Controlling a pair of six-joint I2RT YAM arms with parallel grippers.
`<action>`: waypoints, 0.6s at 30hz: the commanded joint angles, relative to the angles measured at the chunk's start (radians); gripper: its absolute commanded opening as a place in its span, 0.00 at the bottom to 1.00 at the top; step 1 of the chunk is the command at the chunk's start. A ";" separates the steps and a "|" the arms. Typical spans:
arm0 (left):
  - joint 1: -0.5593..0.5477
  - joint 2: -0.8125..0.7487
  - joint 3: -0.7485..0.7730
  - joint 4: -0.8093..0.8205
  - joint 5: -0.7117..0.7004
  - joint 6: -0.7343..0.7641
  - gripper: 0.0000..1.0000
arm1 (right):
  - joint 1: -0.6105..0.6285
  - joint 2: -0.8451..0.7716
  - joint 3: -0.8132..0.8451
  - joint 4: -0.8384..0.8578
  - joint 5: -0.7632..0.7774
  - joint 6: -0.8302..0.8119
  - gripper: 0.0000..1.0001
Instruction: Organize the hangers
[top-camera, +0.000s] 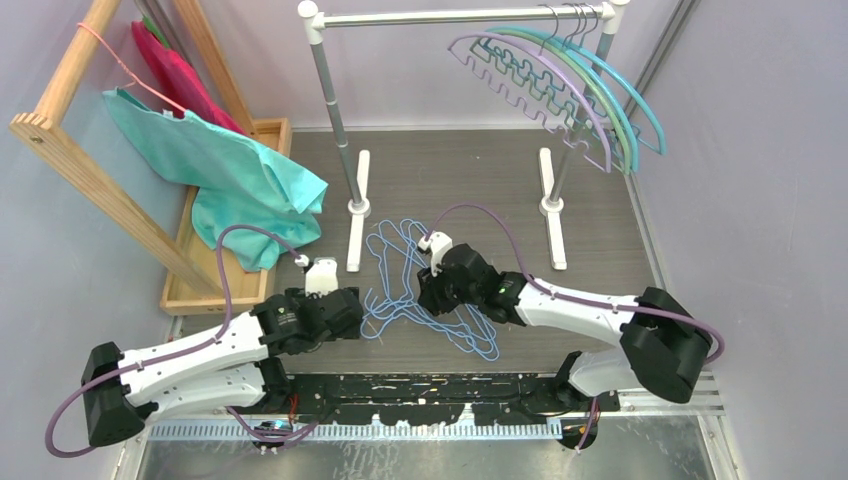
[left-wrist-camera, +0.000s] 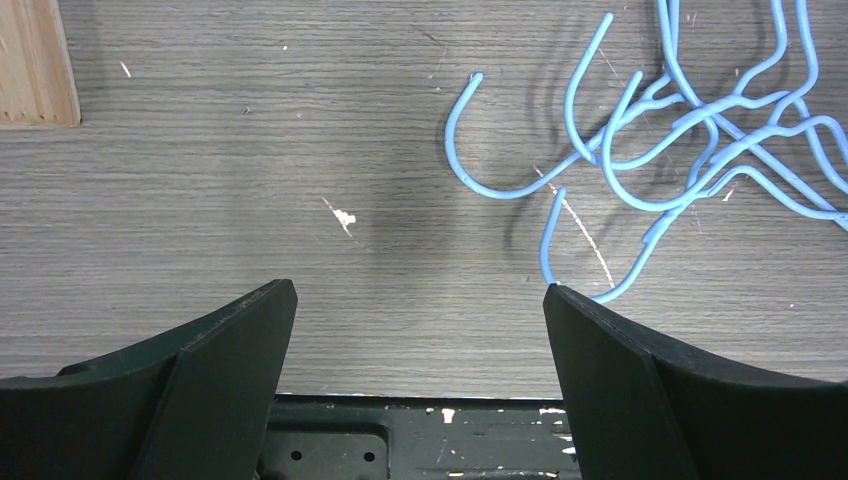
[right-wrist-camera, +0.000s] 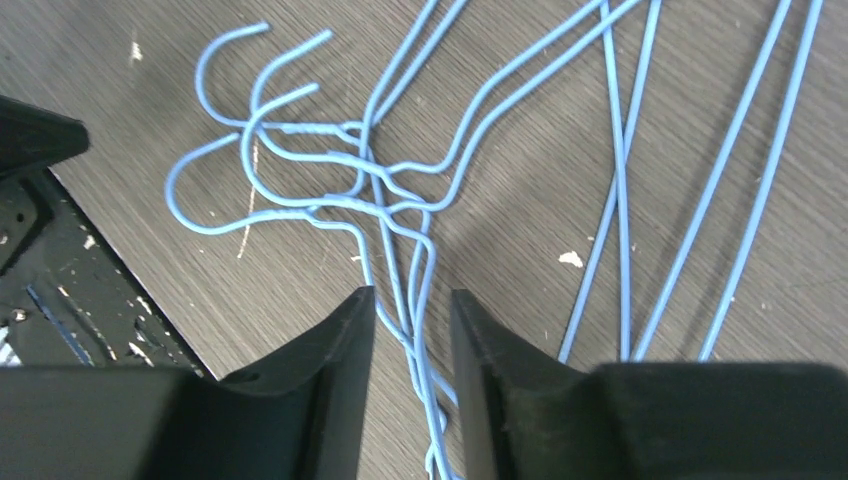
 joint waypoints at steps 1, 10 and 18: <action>0.003 0.007 0.004 0.021 -0.025 -0.009 0.98 | 0.007 0.040 0.023 -0.040 0.011 -0.049 0.45; 0.003 0.021 0.009 0.031 -0.028 -0.009 0.98 | 0.006 0.138 0.005 0.028 -0.032 -0.057 0.52; 0.003 0.011 0.003 0.021 -0.031 -0.014 0.98 | 0.007 0.191 0.006 0.067 -0.060 -0.047 0.49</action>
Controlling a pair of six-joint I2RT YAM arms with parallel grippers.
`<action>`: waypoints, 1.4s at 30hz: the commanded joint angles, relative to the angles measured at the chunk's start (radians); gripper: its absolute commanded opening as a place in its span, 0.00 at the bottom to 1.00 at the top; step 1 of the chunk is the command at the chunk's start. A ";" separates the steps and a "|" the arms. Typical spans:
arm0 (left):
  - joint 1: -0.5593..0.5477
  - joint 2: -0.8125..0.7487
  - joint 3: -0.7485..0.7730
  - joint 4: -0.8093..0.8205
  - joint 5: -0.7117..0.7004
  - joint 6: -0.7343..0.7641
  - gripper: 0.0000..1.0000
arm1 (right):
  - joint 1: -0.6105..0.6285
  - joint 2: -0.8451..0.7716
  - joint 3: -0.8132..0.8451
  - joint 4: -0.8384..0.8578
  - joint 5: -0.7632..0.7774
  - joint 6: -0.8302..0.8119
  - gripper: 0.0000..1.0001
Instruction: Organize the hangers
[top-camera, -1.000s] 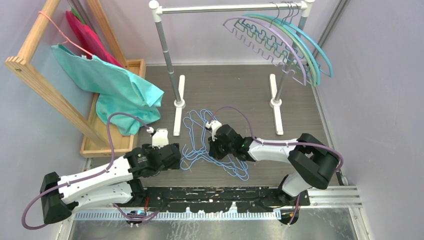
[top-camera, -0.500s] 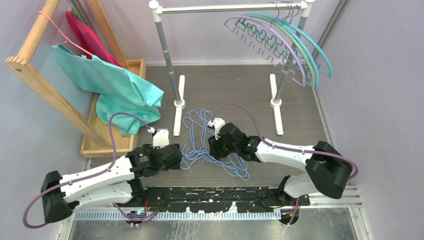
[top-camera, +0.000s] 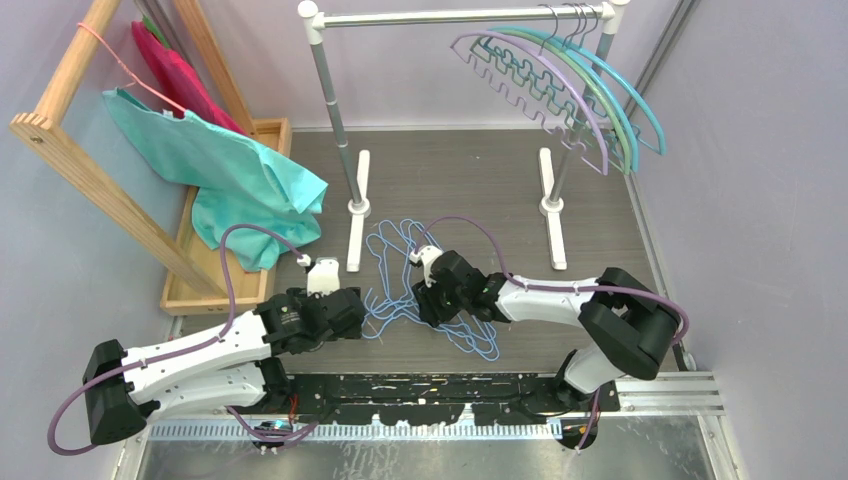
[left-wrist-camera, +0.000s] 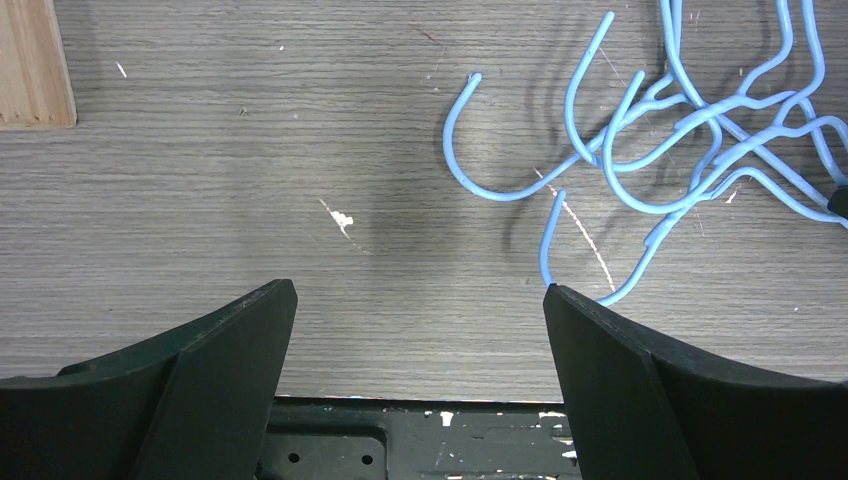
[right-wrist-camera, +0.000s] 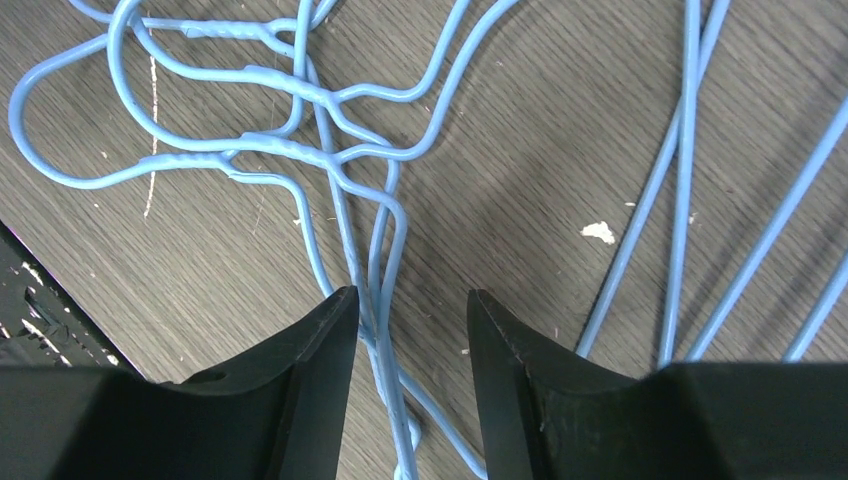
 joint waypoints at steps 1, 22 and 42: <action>0.003 -0.014 0.002 0.012 -0.032 -0.015 0.98 | 0.007 0.019 0.007 0.071 -0.026 0.001 0.47; 0.003 -0.005 -0.008 0.028 -0.024 -0.012 0.98 | 0.007 -0.260 0.054 0.035 0.058 0.130 0.13; 0.002 -0.017 0.000 0.007 -0.021 -0.023 0.98 | 0.008 -0.016 0.029 0.332 0.063 0.290 0.42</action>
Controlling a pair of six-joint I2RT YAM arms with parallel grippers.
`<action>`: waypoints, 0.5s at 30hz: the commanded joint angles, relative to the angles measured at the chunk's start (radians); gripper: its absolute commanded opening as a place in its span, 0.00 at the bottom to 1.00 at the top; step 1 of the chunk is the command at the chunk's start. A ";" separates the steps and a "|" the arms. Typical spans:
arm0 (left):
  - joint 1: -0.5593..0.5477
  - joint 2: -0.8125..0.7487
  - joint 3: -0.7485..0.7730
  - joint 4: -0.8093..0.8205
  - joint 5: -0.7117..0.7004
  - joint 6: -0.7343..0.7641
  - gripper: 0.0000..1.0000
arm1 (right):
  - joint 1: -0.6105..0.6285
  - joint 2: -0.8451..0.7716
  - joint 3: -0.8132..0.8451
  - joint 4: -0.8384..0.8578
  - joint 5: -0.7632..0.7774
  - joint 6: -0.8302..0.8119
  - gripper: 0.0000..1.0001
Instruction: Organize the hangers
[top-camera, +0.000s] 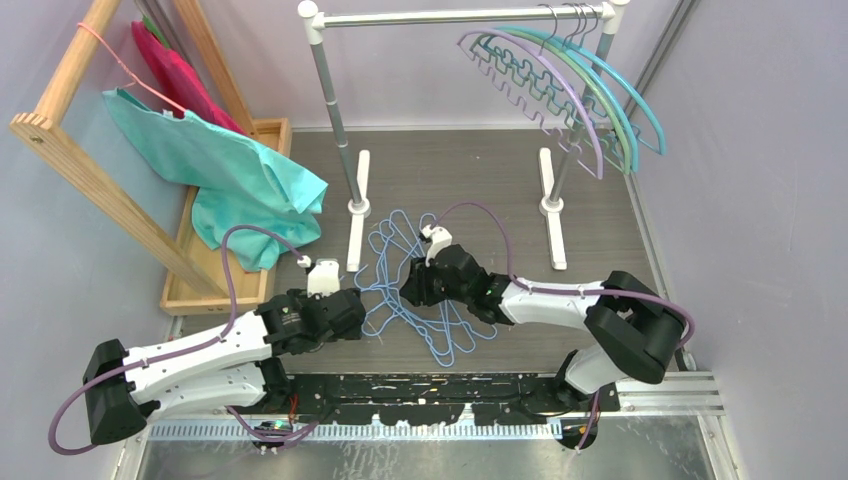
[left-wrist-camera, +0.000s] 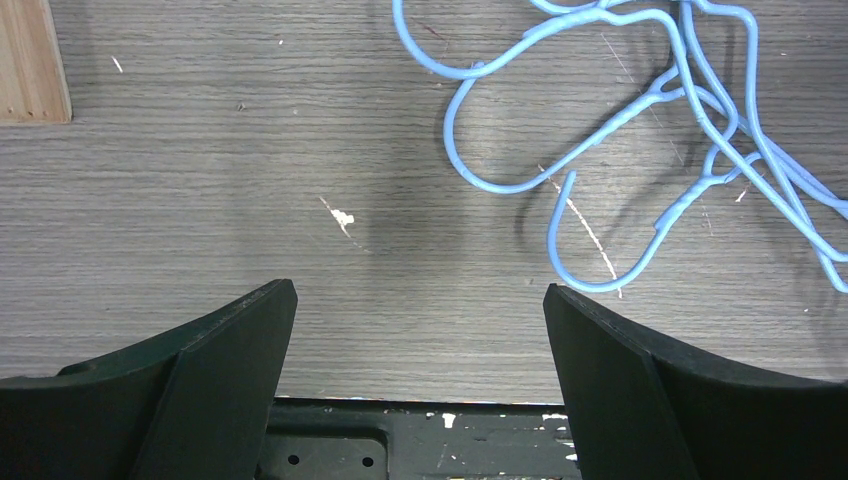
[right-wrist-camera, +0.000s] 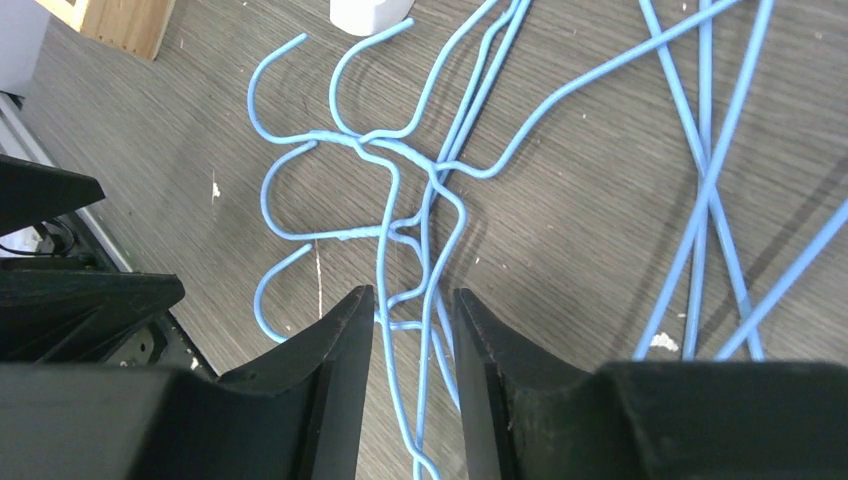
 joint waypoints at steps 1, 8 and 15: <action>0.002 -0.020 0.011 -0.001 -0.024 -0.020 0.98 | 0.005 0.017 0.057 0.029 -0.013 -0.049 0.43; 0.003 -0.015 0.006 0.001 -0.024 -0.021 0.98 | 0.097 0.052 0.100 -0.083 -0.004 -0.159 0.47; 0.003 -0.008 0.008 0.010 -0.024 -0.019 0.98 | 0.151 0.096 0.150 -0.132 0.047 -0.223 0.47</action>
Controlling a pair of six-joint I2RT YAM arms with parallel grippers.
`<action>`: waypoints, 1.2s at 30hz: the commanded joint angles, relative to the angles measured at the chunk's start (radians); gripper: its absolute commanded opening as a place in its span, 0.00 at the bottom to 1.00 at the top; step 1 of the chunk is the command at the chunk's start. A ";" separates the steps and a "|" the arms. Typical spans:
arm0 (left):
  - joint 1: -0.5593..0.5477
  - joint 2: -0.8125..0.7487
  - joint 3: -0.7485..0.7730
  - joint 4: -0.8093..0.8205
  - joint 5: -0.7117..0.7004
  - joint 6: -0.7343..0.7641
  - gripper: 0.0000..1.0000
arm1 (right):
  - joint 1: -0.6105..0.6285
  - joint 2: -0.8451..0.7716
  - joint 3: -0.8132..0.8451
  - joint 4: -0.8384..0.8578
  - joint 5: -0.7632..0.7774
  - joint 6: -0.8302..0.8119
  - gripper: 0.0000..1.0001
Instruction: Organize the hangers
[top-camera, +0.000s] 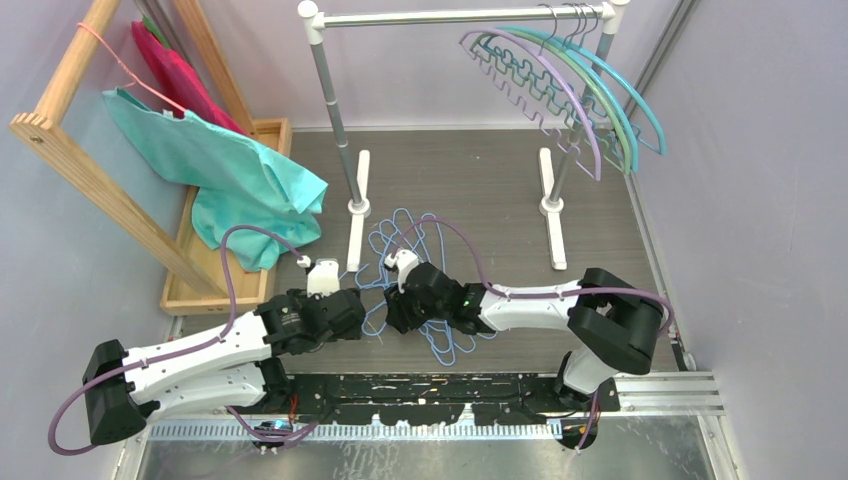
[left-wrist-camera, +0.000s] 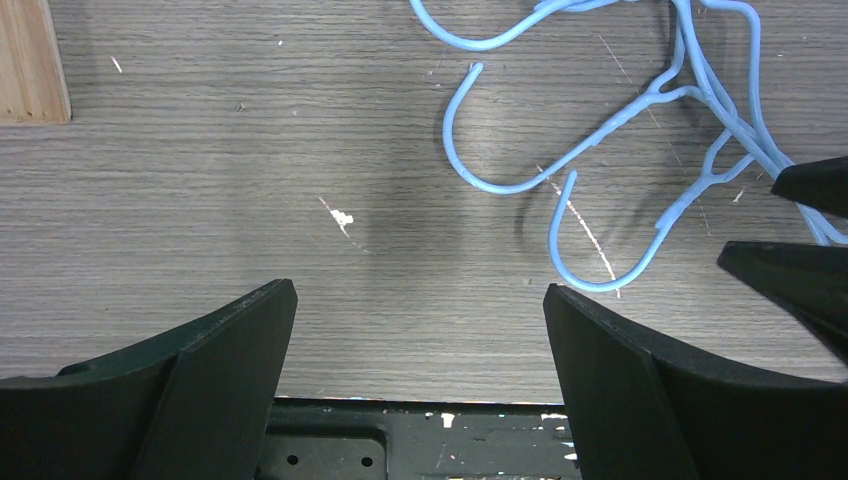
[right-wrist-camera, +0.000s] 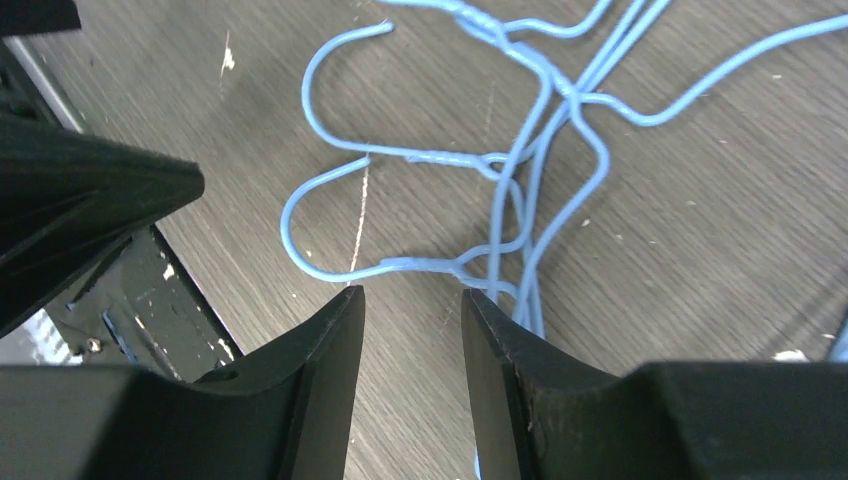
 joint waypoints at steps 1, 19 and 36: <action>0.002 -0.003 0.007 0.011 -0.024 -0.017 0.98 | 0.004 0.017 0.065 -0.013 0.046 -0.067 0.47; 0.002 -0.031 -0.022 0.007 -0.020 -0.027 0.98 | 0.004 0.210 0.181 -0.011 0.141 -0.136 0.43; 0.002 -0.045 -0.018 0.001 -0.027 -0.028 0.98 | 0.003 -0.158 0.109 0.047 0.288 -0.035 0.01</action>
